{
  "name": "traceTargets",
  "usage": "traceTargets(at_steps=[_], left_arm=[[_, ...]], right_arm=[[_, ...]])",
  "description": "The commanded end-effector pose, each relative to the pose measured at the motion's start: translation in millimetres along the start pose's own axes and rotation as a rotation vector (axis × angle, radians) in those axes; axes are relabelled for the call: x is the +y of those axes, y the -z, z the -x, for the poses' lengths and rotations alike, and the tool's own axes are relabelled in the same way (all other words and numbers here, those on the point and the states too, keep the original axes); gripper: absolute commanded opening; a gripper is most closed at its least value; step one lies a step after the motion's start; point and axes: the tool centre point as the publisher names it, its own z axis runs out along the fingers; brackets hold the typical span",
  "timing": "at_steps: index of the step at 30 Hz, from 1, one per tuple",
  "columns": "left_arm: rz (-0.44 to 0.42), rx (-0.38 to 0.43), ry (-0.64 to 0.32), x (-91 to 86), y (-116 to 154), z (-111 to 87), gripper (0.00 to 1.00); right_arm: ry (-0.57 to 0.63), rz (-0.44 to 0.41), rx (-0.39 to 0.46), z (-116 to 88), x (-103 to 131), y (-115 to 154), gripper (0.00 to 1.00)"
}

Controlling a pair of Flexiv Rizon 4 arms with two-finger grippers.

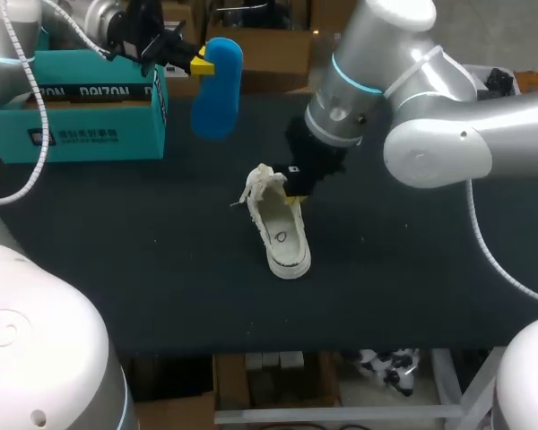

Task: Open the shoe tongue, take the insole out of the shoe, put the insole back into the shoe, and pack the shoe into the shoebox

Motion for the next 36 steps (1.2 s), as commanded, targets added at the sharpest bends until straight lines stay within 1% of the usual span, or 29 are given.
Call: traceTargets(at_steps=[1, 8, 11, 12, 13, 14, 25, 26, 27, 28, 29, 30, 31, 32, 33, 34, 36], left_arm=[[-0.008, 0.012, -0.005, 0.6, -1.6, 0.1, 0.00], [-0.037, 0.044, -0.039, -10.5, -15.4, -5.8, 0.00], [-0.054, 0.065, -0.056, -18.3, -27.3, -11.3, 0.00], [-0.066, 0.069, -0.059, -21.4, -30.7, -12.3, 0.00], [-0.082, 0.064, -0.052, -25.9, -34.3, -13.5, 0.00], [-0.089, 0.041, -0.038, -30.9, -37.0, -14.3, 0.00], [-0.089, 0.041, -0.038, -30.9, -37.0, -14.3, 0.00], [-0.084, 0.024, -0.035, -27.9, -43.5, -20.5, 0.00], [-0.084, 0.032, -0.034, -25.0, -50.7, -26.8, 0.00], [-0.080, 0.012, -0.043, -23.3, -57.0, -31.7, 0.00], [-0.078, -0.008, -0.053, -22.5, -62.8, -36.2, 0.00], [-0.089, 0.012, -0.053, -22.6, -68.8, -41.6, 0.00], [-0.088, -0.004, -0.056, -23.6, -73.8, -46.0, 0.00], [-0.085, -0.018, -0.064, -25.4, -78.6, -50.1, 0.00], [-0.084, -0.013, -0.065, -27.5, -84.0, -54.5, 0.00], [-0.089, -0.014, -0.067, -30.3, -88.6, -58.0, 0.00], [-0.092, -0.019, -0.073, -35.7, -97.6, -64.4, 0.00]], right_arm=[[-0.016, 0.015, -0.022, -1.1, -5.2, 2.4, 1.00], [-0.027, 0.031, -0.059, -2.3, -17.4, 25.5, 1.00], [-0.026, 0.064, -0.072, -0.6, -26.2, 41.1, 1.00], [-0.022, 0.075, -0.062, 2.0, -29.5, 46.9, 1.00], [-0.015, 0.088, -0.064, 1.6, -31.9, 53.5, 1.00], [-0.015, 0.088, -0.064, 1.6, -31.9, 53.5, 1.00], [-0.015, 0.088, -0.064, 1.6, -31.9, 53.5, 1.00], [-0.015, 0.088, -0.064, 1.6, -31.9, 53.5, 1.00], [-0.015, 0.088, -0.064, 1.6, -31.9, 53.5, 1.00], [-0.022, 0.082, -0.034, 6.5, -33.0, 57.8, 1.00], [-0.023, 0.080, 0.016, 10.4, -35.9, 62.6, 1.00], [-0.062, 0.092, 0.013, 15.2, -39.2, 67.9, 1.00], [-0.077, 0.069, 0.062, 19.8, -42.5, 71.8, 1.00], [-0.089, 0.071, 0.092, 22.2, -47.0, 76.0, 1.00], [-0.127, 0.071, 0.091, 24.7, -50.4, 80.1, 1.00], [-0.151, 0.052, 0.143, 27.5, -54.0, 83.2, 1.00], [-0.212, 0.064, 0.170, 32.9, -62.5, 92.3, 1.00]])
